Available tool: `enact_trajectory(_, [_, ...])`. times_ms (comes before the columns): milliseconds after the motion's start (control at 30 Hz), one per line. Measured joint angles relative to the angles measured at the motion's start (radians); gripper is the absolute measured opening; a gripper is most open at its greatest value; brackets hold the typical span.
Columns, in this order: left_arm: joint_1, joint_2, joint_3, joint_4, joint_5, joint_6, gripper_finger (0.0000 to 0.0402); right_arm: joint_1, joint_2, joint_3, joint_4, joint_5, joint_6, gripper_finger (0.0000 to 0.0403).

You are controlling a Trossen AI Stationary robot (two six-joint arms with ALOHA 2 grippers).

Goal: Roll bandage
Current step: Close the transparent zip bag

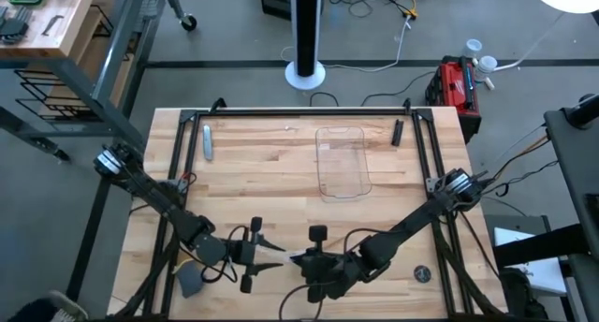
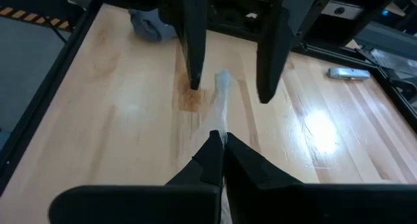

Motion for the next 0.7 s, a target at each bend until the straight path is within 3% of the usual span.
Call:
enact_trajectory(500, [0.011, 0.012, 0.003, 0.031, 0.011, 0.015, 0.0096, 0.0, 0.0, 0.0, 0.018, 0.0, -0.002, 0.0])
enact_trajectory(700, [0.011, 0.012, 0.003, 0.034, 0.021, 0.07, 0.001, 0.0, 0.0, 0.0, 0.019, 0.0, -0.001, 0.0])
